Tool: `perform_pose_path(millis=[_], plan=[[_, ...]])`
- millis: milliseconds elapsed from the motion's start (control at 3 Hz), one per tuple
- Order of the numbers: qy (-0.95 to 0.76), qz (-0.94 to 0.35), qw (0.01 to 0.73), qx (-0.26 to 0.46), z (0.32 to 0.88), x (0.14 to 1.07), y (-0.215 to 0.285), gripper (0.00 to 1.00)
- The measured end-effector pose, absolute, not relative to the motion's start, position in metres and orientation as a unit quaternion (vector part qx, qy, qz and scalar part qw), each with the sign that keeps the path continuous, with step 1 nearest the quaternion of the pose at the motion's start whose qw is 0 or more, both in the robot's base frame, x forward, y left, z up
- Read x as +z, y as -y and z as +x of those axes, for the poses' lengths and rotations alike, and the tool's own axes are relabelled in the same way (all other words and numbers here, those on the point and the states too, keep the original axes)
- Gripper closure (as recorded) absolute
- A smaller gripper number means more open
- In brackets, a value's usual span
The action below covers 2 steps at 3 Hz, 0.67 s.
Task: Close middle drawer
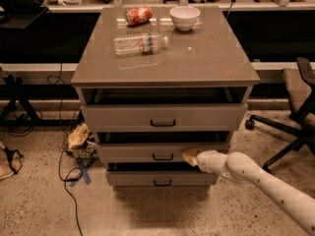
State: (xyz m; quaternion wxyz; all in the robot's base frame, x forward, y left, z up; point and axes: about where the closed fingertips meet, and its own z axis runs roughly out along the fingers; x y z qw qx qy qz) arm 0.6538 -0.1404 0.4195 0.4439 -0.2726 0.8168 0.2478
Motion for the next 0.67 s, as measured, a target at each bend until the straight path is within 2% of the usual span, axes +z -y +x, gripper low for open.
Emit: perform_pose_path(millis=[333, 667], plan=[[-0.821, -0.257, 0.454, 0.231, 0.625, 0.434, 0.162, 1.0], [-0.845, -0.219, 0.435, 0.222, 0.567, 0.435, 0.191, 1.0]])
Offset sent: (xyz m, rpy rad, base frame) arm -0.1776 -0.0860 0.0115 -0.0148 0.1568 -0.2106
